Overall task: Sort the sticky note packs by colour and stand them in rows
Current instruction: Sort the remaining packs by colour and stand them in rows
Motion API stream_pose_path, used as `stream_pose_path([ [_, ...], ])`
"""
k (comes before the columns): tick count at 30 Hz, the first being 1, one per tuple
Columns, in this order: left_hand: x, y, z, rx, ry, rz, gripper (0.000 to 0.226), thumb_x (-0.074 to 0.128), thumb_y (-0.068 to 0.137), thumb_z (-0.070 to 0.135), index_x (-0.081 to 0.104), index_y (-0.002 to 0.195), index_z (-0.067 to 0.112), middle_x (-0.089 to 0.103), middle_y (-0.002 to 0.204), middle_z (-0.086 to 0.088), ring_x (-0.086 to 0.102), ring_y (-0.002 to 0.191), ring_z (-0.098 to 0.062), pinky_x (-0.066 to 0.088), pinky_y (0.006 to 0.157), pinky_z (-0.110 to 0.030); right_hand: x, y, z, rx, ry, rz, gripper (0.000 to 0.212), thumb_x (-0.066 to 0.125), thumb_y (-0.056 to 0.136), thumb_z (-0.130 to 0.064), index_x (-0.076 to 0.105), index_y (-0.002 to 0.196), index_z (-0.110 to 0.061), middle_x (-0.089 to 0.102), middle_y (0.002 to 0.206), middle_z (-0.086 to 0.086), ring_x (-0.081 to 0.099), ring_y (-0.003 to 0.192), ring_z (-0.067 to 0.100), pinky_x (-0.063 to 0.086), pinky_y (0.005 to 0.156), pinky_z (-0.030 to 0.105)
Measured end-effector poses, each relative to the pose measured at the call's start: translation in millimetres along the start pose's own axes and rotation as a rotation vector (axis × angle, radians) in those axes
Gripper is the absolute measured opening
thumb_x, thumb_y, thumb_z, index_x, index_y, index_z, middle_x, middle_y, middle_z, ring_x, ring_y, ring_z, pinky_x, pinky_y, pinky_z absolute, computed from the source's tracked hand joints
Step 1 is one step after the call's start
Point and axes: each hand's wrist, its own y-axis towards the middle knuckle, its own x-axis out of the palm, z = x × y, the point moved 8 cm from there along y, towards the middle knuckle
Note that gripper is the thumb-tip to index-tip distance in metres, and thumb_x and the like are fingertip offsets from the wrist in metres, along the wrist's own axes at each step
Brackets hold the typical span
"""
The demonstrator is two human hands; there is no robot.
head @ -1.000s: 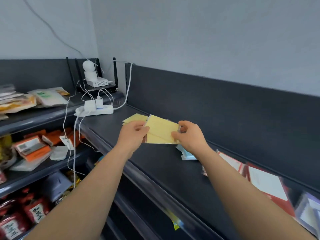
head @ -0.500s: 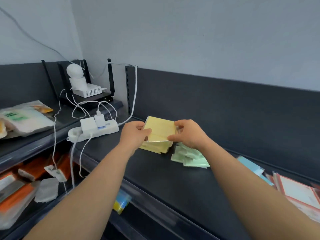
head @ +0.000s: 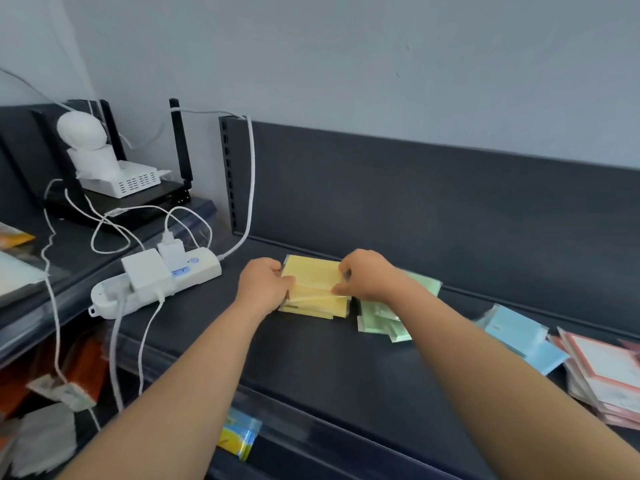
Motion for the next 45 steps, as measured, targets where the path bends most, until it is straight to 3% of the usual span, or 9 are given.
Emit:
stream_pose_path([
  [3, -3.3, 0.4, 5.9, 0.093, 0.177, 0.037, 0.033, 0.062, 0.089, 0.016, 0.04, 0.068, 0.027, 0.042, 0.069, 0.011, 0.046, 0.068, -0.011, 0.033, 0.055, -0.017, -4.6, -1.1, 1.5, -0.006, 0.0, 0.069, 0.036, 0.062, 0.084, -0.032, 0.04, 0.064, -0.013, 0.056, 0.075, 0.005, 0.05, 0.072, 0.023, 0.035, 0.082, 0.028],
  [5, -5.3, -3.6, 18.0, 0.176, 0.3, 0.063, 0.006, 0.059, 0.092, 0.02, 0.06, 0.088, 0.017, 0.053, 0.086, 0.004, 0.052, 0.084, -0.018, 0.042, 0.066, -0.027, -12.4, -5.6, 7.3, 0.004, 0.04, 0.159, 0.032, 0.058, 0.087, -0.031, 0.044, 0.065, -0.012, 0.056, 0.069, 0.003, 0.049, 0.067, 0.023, 0.034, 0.102, 0.031],
  [6, -4.2, -6.2, 25.5, 0.228, 0.352, 0.079, 0.016, 0.057, 0.093, 0.022, 0.064, 0.103, 0.012, 0.058, 0.098, -0.001, 0.054, 0.092, -0.023, 0.045, 0.075, -0.033, -15.9, -9.4, 12.0, 0.016, 0.054, 0.196, 0.027, 0.056, 0.089, -0.029, 0.054, 0.073, -0.007, 0.061, 0.074, 0.005, 0.054, 0.072, 0.026, 0.029, 0.108, 0.031],
  [8, 0.2, -15.0, 42.0, 0.322, 0.418, 0.082, 0.032, 0.054, 0.095, 0.025, 0.06, 0.125, 0.015, 0.06, 0.115, -0.005, 0.054, 0.107, -0.027, 0.045, 0.088, -0.038, -22.2, -20.6, 22.0, 0.05, 0.082, 0.254, 0.031, 0.054, 0.092, -0.027, 0.063, 0.103, 0.0, 0.068, 0.102, 0.014, 0.059, 0.098, 0.034, 0.023, 0.108, 0.026],
  [11, 11.8, -31.4, 67.3, 0.452, 0.447, 0.071, 0.038, 0.05, 0.097, 0.026, 0.054, 0.135, 0.018, 0.059, 0.128, -0.002, 0.051, 0.117, -0.024, 0.041, 0.096, -0.036, -27.8, -41.0, 36.9, 0.072, 0.088, 0.332, 0.033, 0.051, 0.094, -0.027, 0.061, 0.112, 0.0, 0.065, 0.11, 0.013, 0.056, 0.106, 0.033, 0.03, 0.098, 0.025],
  [16, 47.4, -61.4, 100.6, 0.611, 0.454, 0.024, 0.039, 0.05, 0.097, 0.03, 0.055, 0.134, 0.02, 0.061, 0.127, 0.001, 0.053, 0.113, -0.023, 0.04, 0.093, -0.034, -35.4, -85.3, 69.9, 0.148, 0.095, 0.423, 0.042, 0.051, 0.096, -0.03, 0.052, 0.135, -0.016, 0.053, 0.138, -0.001, 0.049, 0.125, 0.022, 0.04, 0.098, 0.03],
  [24, 123.0, -123.0, 148.3, 0.77, 0.404, -0.095, 0.035, 0.051, 0.097, 0.031, 0.058, 0.129, 0.019, 0.062, 0.12, 0.0, 0.055, 0.107, -0.024, 0.042, 0.091, -0.034, -41.9, -175.9, 144.6, 0.327, 0.08, 0.477, 0.043, 0.05, 0.096, -0.03, 0.049, 0.138, -0.019, 0.048, 0.144, -0.003, 0.048, 0.127, 0.02, 0.04, 0.1, 0.032],
  [32, 219.2, -220.6, 212.0, 0.876, 0.339, -0.204, 0.037, 0.05, 0.097, 0.028, 0.059, 0.13, 0.017, 0.062, 0.125, -0.002, 0.054, 0.112, -0.025, 0.041, 0.095, -0.035, -50.8, -292.3, 243.3, 0.475, 0.029, 0.483, 0.025, 0.05, 0.096, -0.03, 0.058, 0.115, -0.016, 0.059, 0.127, 0.003, 0.053, 0.118, 0.026, 0.044, 0.085, 0.033],
  [45, 387.3, -401.9, 306.8, 0.976, 0.269, -0.346, 0.028, 0.052, 0.096, 0.027, 0.067, 0.115, 0.014, 0.067, 0.113, -0.004, 0.059, 0.104, -0.027, 0.047, 0.087, -0.037, -65.8, -500.4, 417.0, 0.672, 0.044, 0.528, 0.036, 0.053, 0.094, -0.027, 0.057, 0.129, -0.019, 0.063, 0.122, 0.001, 0.059, 0.107, 0.028, 0.05, 0.081, 0.035],
])
